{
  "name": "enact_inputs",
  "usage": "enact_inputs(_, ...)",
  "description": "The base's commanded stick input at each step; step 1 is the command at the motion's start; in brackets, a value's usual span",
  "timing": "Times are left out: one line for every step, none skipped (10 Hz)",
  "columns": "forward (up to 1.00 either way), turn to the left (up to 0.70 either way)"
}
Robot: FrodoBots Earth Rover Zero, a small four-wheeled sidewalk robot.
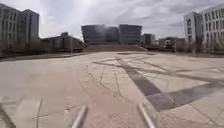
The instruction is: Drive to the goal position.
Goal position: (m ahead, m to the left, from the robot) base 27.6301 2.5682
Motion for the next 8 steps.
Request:
enact_inputs(1.00,0.00)
enact_inputs(1.00,0.00)
enact_inputs(1.00,0.00)
enact_inputs(1.00,0.00)
enact_inputs(1.00,0.00)
enact_inputs(1.00,0.00)
enact_inputs(1.00,0.00)
enact_inputs(1.00,0.00)
